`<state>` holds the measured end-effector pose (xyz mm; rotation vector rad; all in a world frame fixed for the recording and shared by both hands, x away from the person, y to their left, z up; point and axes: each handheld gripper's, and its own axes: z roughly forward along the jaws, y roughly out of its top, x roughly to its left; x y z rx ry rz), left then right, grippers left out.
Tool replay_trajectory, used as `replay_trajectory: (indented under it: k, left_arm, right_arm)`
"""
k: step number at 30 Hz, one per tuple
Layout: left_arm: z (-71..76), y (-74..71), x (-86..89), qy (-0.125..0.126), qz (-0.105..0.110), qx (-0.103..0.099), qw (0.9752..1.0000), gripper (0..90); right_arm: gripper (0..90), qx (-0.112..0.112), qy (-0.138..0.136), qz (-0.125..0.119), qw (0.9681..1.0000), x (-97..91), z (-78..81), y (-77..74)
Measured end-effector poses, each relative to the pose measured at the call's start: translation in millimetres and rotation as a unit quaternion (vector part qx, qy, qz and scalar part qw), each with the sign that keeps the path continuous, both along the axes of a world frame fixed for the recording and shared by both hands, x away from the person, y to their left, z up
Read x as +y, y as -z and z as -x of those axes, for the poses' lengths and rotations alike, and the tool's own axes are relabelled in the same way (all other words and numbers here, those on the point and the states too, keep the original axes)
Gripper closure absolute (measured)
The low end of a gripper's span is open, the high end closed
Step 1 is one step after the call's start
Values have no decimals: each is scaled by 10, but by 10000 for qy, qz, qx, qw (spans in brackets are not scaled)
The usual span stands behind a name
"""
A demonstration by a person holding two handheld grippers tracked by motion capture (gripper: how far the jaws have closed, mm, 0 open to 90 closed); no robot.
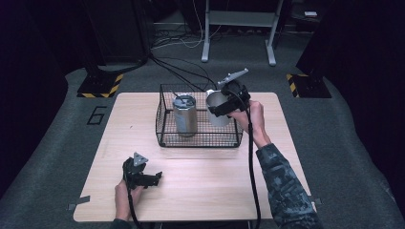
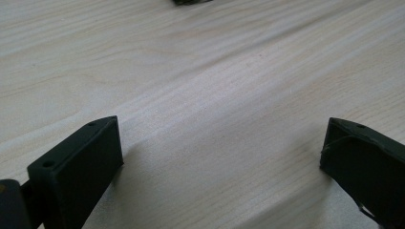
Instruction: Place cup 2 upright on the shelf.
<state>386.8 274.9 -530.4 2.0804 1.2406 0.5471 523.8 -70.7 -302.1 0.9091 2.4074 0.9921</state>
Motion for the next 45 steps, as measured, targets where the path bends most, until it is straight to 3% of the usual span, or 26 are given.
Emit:
replay_trajectory:
  k: [4, 26, 45]
  left_arm:
    - [0, 0, 0, 1, -4, -1, 10000, 3]
    - [0, -1, 1, 2, -1, 4, 10000, 3]
    - [0, 1, -2, -17, 17, -7, 10000, 3]
  right_arm:
    - [53, 48, 64, 132, 9999, 38, -84, 56]
    - [53, 431, 364, 223, 9982, 89, -364, 342]
    - [53, 679, 641, 316, 9951, 118, -493, 610]
